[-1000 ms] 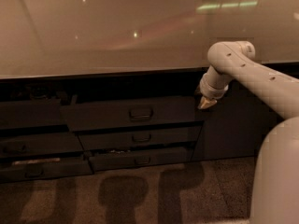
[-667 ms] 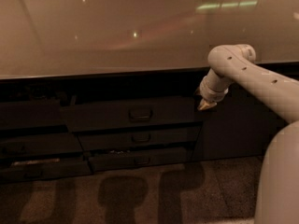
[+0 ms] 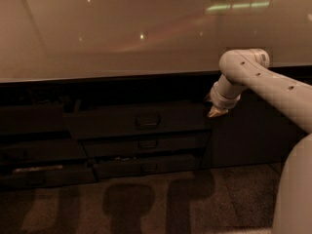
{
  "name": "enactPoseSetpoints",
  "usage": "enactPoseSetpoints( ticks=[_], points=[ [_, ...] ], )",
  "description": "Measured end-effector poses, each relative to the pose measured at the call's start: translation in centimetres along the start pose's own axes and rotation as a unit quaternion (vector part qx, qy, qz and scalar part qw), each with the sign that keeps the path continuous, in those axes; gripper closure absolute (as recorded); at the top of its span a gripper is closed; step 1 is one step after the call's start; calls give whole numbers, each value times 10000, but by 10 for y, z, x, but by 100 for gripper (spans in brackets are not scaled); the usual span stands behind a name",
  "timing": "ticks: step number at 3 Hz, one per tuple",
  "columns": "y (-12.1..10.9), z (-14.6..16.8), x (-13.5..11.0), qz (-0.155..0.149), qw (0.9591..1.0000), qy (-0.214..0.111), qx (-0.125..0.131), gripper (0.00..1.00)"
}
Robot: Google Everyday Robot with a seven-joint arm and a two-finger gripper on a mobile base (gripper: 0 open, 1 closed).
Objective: Open top drawer
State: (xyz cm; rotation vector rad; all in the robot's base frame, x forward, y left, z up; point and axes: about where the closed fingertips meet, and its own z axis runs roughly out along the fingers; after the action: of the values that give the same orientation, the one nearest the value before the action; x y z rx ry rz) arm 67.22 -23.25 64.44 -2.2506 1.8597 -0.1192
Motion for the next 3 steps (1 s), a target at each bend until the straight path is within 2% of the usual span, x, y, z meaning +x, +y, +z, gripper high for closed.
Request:
enactPoseSetpoints(
  ticks=[1,3],
  points=[
    [27,-5,-2,-286,9995,-16,92,100],
    [34,-5,-9,-374,9993,-81,38,100]
  ],
)
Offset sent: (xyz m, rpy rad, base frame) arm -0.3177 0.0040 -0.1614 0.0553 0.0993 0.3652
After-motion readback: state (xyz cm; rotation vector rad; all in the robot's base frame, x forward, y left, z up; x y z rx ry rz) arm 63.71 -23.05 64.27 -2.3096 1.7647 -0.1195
